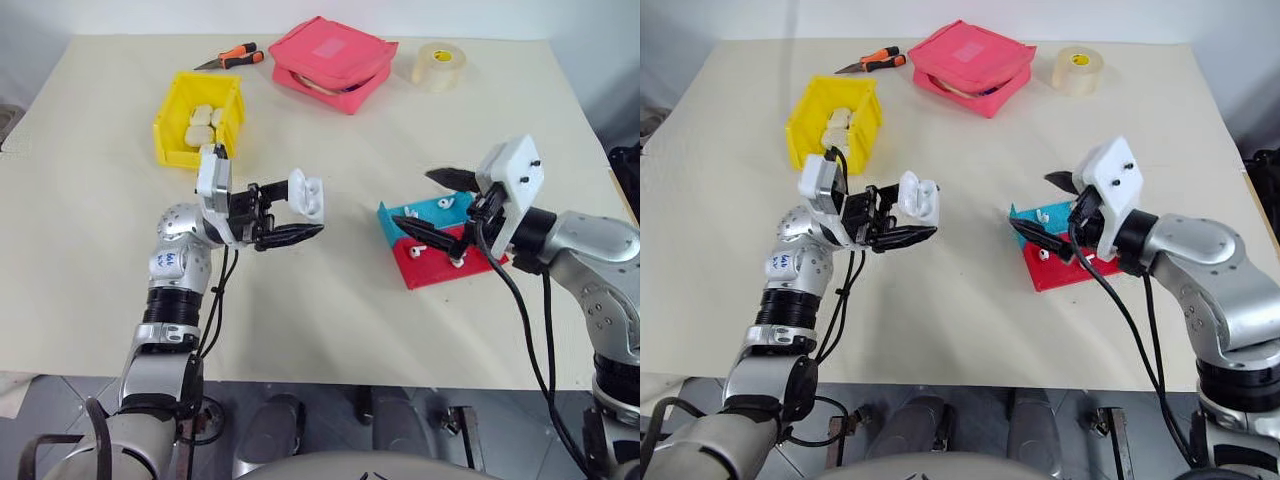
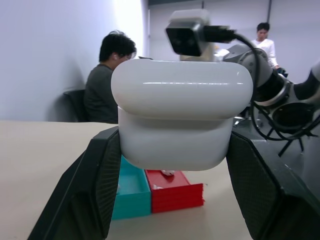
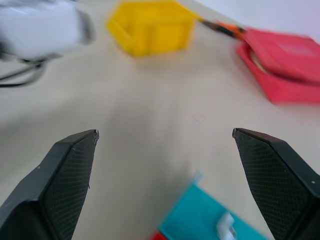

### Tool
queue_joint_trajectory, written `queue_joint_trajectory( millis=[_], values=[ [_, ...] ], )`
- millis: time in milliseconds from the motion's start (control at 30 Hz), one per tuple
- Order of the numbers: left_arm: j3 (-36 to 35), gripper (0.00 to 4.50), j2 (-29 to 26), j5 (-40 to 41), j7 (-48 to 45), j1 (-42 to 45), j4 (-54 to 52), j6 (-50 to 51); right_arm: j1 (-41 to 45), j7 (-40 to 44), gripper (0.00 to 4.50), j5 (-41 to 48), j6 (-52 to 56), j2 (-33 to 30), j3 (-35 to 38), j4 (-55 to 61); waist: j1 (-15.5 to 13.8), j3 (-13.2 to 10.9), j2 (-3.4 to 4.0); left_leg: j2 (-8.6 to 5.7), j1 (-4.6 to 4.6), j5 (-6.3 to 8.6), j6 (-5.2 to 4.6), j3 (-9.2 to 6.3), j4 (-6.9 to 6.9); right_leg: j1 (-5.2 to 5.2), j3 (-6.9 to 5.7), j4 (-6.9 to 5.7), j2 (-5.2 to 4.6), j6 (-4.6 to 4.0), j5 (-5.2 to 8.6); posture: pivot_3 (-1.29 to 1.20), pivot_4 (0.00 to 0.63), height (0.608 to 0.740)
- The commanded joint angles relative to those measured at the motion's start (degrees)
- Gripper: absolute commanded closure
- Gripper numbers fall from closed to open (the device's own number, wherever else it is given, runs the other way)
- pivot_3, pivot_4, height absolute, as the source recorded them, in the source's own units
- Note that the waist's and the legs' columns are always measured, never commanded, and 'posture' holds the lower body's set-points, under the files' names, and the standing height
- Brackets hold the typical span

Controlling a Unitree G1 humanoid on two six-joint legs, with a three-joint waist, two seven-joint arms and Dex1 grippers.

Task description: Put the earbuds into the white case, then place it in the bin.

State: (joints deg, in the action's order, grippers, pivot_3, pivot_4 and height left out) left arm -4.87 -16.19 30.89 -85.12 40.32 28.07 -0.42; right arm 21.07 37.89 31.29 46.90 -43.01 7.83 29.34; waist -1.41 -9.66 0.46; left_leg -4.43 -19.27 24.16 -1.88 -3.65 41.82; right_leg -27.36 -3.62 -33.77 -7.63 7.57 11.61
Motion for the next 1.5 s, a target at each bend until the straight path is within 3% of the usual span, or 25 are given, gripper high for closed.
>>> queue_joint_trajectory(
  millis=[33, 200, 500, 633, 800, 1500],
  values=[
    [1.39, 1.72, 1.06, -1.5, -3.54, 1.85, 3.29, -4.52, -3.34, -1.38, 0.0, -0.14, 2.63, -3.59, 5.19, 3.8, -0.09, 0.0, 0.0, -0.02, -0.01, 0.01, -0.02, 0.04, 0.01, -0.01, 0.02, 0.0, 0.0, 0.01, -0.02, 0.0, 0.15, 0.74],
    [1.44, 1.72, 4.05, -0.76, -4.09, 3.59, 6.52, -7.03, -15.41, 3.4, 0.0, 0.98, 2.18, -8.34, 12.4, 7.86, -0.21, 0.0, -0.01, -0.03, 0.01, 0.04, -0.1, 0.11, 0.01, 0.06, 0.03, 0.11, 0.07, 0.03, -0.08, 0.0, 0.15, 0.74],
    [1.63, 1.72, 6.74, 0.17, -4.42, 3.83, 6.58, -6.23, -38.62, 12.98, 0.0, 0.01, -5.83, -7.25, 29.09, 8.45, -0.26, 0.01, 0.0, -0.01, 0.19, 0.14, -0.3, 0.38, 0.01, 0.31, 0.09, 0.3, 0.16, 0.12, -0.19, 0.0, 0.15, 0.74],
    [1.99, 1.72, 7.15, 0.0, -3.66, 3.15, 5.39, -5.89, -40.21, 13.28, 0.0, -0.49, -8.08, -7.36, 30.45, 6.9, -0.18, 0.0, 0.0, 0.08, 0.65, 0.21, -0.42, 0.3, -0.07, 0.8, 0.13, 0.48, 0.18, 0.15, -0.21, 0.0, 0.15, 0.74],
    [2.8, 1.72, 7.51, -0.1, -2.04, 0.91, 1.55, -4.38, -39.6, 12.81, 1.24, -0.91, -8.84, -8.3, 30.51, 6.41, -0.18, 0.0, 0.0, 0.16, 0.91, 0.23, -0.45, 0.33, -0.36, 0.99, 0.26, 0.69, 0.18, 0.17, -0.23, 0.0, 0.15, 0.74],
    [3.1, 1.72, 7.16, -0.2, 7.99, -6.68, -10.74, -1.63, -33.99, 14.71, 1.24, -3.9, -10.72, -13.68, 26.25, 2.9, -0.95, 0.01, 0.0, 0.12, 0.9, 0.25, -0.48, 0.4, -0.36, 1.0, 0.41, 0.89, 0.16, 0.27, -0.32, 0.0, 0.15, 0.74]
  ],
)
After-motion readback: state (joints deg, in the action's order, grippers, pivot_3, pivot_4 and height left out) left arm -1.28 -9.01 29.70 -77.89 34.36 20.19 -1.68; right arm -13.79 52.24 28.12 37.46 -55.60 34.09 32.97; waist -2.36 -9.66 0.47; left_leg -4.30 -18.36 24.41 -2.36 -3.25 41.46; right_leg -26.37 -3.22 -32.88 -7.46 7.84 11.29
